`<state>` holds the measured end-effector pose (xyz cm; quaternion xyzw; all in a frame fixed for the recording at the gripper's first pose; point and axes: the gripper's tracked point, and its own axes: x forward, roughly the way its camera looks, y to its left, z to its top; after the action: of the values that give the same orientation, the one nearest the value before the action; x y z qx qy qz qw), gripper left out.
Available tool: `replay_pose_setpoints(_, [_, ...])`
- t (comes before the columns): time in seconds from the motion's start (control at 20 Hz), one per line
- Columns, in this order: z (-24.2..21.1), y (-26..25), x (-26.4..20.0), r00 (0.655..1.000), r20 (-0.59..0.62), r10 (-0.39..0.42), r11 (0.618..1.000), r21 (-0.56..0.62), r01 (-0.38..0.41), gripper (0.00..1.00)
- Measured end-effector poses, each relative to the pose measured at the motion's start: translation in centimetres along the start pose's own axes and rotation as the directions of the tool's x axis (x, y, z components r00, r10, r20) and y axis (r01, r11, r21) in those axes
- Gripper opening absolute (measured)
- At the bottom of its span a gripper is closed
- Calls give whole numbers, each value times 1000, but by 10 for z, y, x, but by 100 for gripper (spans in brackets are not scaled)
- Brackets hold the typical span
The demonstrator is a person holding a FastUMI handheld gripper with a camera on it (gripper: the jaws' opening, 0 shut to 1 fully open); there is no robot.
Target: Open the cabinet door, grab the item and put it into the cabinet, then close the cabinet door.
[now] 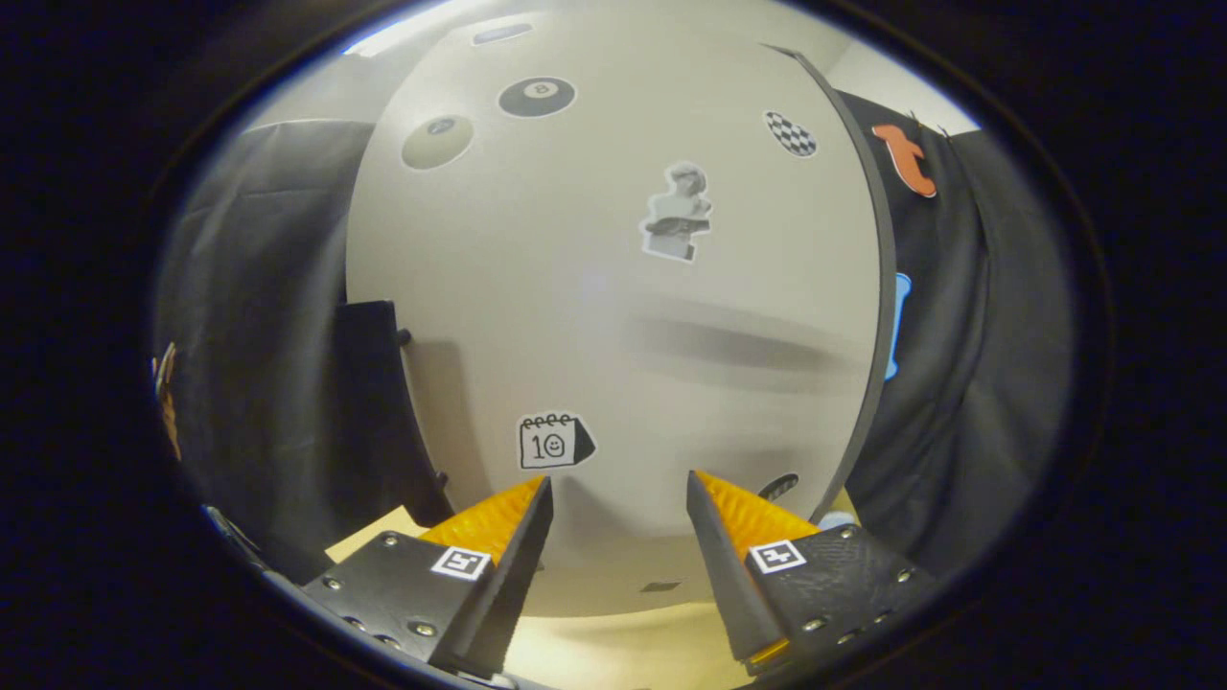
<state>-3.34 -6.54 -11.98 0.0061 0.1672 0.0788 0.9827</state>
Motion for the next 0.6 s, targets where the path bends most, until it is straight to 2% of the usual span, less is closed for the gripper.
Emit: replay_pose_setpoints(0.6, [3, 9, 19, 1000, 17, -4, 1000, 13, 4, 83])
